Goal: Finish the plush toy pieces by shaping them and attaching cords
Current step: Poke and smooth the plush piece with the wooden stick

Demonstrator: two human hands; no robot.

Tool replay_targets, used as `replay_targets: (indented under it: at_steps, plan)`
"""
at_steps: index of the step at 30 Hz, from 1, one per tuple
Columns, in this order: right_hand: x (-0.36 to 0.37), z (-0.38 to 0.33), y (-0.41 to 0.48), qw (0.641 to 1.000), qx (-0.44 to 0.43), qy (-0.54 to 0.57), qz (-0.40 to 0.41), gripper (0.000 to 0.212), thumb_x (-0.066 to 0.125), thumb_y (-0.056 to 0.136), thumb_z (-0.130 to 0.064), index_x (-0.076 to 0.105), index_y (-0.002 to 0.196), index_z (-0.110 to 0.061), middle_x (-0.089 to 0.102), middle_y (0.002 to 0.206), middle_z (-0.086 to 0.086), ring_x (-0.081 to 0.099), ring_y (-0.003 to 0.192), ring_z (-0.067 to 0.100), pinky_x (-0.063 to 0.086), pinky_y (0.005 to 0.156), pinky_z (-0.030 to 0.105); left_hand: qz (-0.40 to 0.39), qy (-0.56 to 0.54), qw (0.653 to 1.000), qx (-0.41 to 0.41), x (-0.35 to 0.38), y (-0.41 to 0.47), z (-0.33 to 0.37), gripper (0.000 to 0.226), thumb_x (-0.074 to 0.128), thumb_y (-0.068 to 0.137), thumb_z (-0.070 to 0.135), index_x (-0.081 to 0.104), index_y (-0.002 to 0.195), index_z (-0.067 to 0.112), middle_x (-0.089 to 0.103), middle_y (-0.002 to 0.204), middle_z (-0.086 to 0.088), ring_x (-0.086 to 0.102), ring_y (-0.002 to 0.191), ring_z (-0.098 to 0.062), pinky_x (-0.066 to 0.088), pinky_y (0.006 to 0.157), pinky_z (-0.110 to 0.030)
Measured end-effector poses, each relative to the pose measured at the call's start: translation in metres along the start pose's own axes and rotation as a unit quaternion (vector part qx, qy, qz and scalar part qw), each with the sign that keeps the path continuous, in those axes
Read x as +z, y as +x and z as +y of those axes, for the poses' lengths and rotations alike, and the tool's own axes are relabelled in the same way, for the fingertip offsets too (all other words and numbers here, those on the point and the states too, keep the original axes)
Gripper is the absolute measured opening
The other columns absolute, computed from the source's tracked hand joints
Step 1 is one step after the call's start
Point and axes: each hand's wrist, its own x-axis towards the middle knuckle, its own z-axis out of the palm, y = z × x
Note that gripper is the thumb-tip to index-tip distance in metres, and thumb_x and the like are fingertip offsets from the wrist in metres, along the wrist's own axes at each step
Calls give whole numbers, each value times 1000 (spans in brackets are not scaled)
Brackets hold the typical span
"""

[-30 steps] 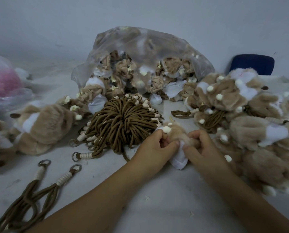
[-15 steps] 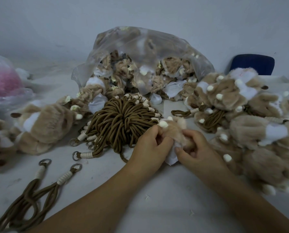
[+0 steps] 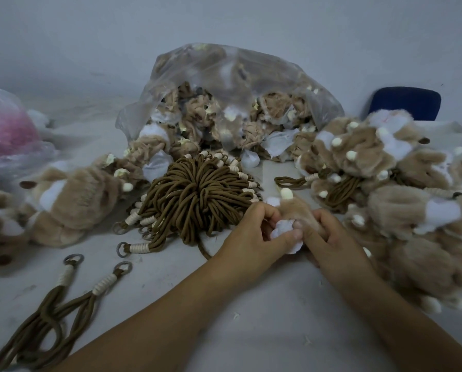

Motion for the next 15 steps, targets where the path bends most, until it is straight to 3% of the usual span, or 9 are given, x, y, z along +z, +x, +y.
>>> replay_targets:
  at_steps: [3,8,12,15]
  plan:
    - [0,3,1,1000,-4,27,-9,13,60,88,-37,54,81,-28,51,49,-10,41,45,3,34,49,24,9,30,999,-8,2,0,2,25,73,86,42,51,92,33,53,99,11,53,77,5,45,62,-10]
    - [1,1,0,996,-5,86,-38,16,59,86,-41,52,74,-33,48,46,-2,41,43,10,33,40,23,14,9,1000,-4,4,-3,4,20,67,92,33,50,92,23,46,111,11,56,99,-5,53,78,-25]
    - [3,1,0,990,-26,130,-57,14,53,92,-34,56,78,-34,51,52,-5,44,45,13,36,42,26,56,38,998,4,-1,0,1,15,64,92,30,51,91,23,50,105,10,52,92,0,49,77,-22]
    - [7,1,0,994,-34,91,-58,14,56,94,-26,56,87,-38,54,55,-6,45,45,10,37,42,25,100,54,993,12,-1,3,-3,14,63,89,24,49,86,23,49,96,10,49,78,2,43,66,-16]
